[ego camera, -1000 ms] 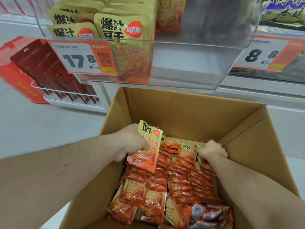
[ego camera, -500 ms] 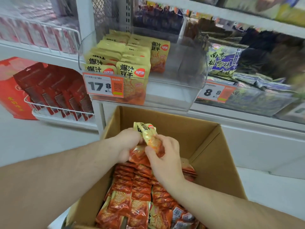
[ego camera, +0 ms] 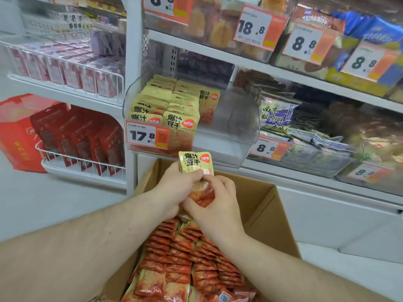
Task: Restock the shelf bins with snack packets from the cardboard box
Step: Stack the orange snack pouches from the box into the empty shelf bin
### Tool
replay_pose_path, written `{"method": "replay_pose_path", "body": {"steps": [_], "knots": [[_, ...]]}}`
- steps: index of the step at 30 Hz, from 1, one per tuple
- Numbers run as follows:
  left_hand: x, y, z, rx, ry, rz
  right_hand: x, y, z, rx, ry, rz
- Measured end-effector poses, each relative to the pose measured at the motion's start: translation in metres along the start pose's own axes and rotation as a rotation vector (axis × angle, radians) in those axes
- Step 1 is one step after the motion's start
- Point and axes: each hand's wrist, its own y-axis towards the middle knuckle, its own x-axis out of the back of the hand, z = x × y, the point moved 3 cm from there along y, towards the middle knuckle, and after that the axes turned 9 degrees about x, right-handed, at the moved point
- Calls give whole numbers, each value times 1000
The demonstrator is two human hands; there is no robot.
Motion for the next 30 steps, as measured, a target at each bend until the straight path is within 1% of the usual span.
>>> {"method": "replay_pose_path", "body": {"steps": [2,4,5,7,9,10,14,17,18,19,20,22,23,24,26,28,30], "knots": [[1,-1,-11,-44,-27,26,17,11,4,0,-17,-42],[2,-5,-25,-79,-39,96,38,30,5,-76,4,-93],[2,-7,-31,-98,-32,129,47,40,6,-140,61,-74],[1,-9,-40,-144,-12,197,59,57,11,-245,260,69],[-2,-11,-46,-174,12,261,64,65,22,-244,404,209],[-3,-13,-49,-183,24,282,66,67,27,-231,434,241],[-6,-8,-55,-223,50,302,68,79,36,-257,512,263],[-5,-1,-63,-286,170,272,62,88,34,-306,513,283],[-2,0,-67,-325,243,243,62,92,33,-319,511,278],[2,4,-73,-410,354,170,63,98,31,-326,507,250],[9,8,-80,-545,498,42,66,108,29,-334,498,188],[22,16,-94,-811,772,-267,76,135,23,-361,468,-5],[26,18,-98,-862,872,-372,80,151,19,-381,455,-103],[27,20,-101,-857,968,-428,81,169,15,-400,445,-181],[24,28,-98,-808,1174,-449,73,207,4,-417,403,-264],[19,36,-91,-779,1348,-424,57,243,-12,-403,347,-309],[18,43,-87,-730,1418,-400,41,272,-29,-417,289,-314]]}}
